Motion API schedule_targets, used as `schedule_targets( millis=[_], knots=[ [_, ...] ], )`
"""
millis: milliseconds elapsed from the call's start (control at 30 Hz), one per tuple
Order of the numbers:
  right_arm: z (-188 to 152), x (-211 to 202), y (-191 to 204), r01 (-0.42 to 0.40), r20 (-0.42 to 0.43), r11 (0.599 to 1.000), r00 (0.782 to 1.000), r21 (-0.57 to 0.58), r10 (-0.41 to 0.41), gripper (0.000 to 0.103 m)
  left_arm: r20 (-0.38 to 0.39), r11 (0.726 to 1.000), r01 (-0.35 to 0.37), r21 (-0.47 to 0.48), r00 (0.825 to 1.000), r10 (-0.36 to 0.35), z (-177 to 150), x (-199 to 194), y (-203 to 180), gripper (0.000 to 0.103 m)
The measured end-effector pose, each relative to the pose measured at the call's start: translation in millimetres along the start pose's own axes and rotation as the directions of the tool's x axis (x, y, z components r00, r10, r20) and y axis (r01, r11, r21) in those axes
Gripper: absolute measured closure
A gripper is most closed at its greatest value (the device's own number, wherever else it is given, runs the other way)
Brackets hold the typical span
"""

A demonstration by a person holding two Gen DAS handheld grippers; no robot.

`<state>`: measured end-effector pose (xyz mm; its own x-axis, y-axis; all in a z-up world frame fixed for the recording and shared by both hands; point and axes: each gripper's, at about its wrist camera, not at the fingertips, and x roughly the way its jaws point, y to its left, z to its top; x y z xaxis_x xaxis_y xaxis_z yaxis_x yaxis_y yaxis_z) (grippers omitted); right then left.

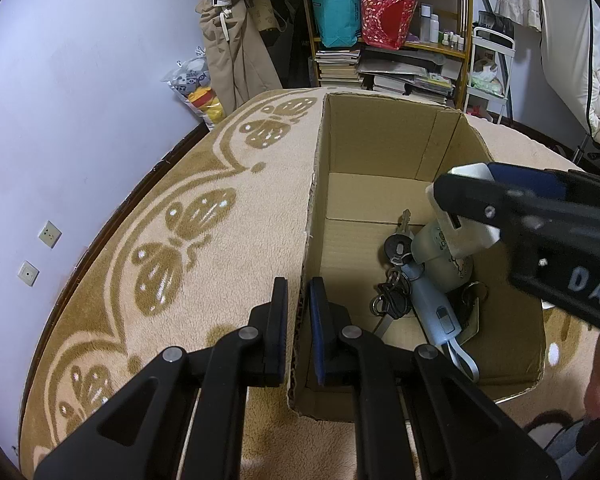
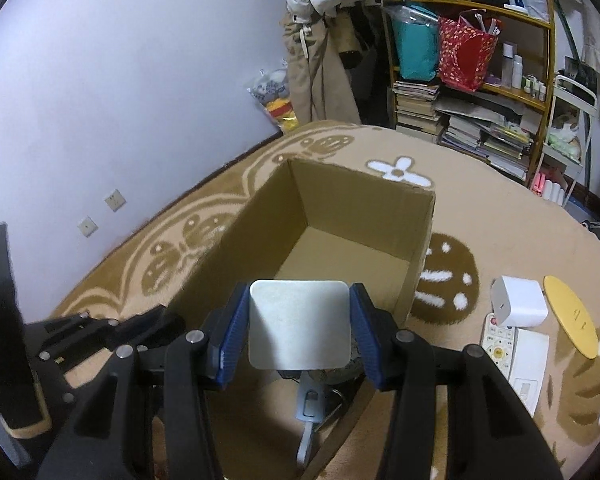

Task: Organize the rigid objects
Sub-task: 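Carry the square power bank into the box and release it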

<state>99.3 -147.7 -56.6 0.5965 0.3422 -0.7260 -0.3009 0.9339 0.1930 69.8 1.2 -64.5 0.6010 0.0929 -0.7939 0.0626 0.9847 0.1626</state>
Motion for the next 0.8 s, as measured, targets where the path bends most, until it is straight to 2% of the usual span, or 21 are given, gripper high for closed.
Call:
schedule_targets(
  millis=[133, 400, 467, 567, 733, 800],
  knots=[
    [-3, 7, 0, 0.028, -0.019, 0.999, 0.999, -0.019, -0.028, 0.049, 0.000, 1.000, 0.000, 0.000, 1.000, 0.000, 0, 0, 1, 0.092],
    [-6, 12, -3, 0.031, -0.041, 0.999, 0.999, -0.015, -0.032, 0.049, -0.001, 1.000, 0.000, 0.000, 1.000, 0.000, 0, 0, 0, 0.092],
    [-4, 8, -4, 0.071, -0.032, 0.997, 0.997, -0.013, -0.072, 0.049, 0.001, 1.000, 0.001, -0.001, 1.000, -0.001, 0, 0, 1, 0.092],
    [-2, 4, -7, 0.073, -0.020, 0.997, 0.997, 0.011, -0.073, 0.041, 0.008, 1.000, 0.001, -0.001, 1.000, -0.001, 0, -2, 0, 0.092],
    [4, -5, -10, 0.100, -0.001, 0.995, 0.995, 0.022, -0.100, 0.019, 0.007, 1.000, -0.002, 0.000, 1.000, 0.002, -1, -4, -1, 0.092],
    [7, -9, -11, 0.103, 0.006, 0.994, 0.995, 0.025, -0.103, 0.018, 0.007, 1.000, -0.002, -0.001, 1.000, 0.002, -1, -4, -1, 0.092]
  ],
)
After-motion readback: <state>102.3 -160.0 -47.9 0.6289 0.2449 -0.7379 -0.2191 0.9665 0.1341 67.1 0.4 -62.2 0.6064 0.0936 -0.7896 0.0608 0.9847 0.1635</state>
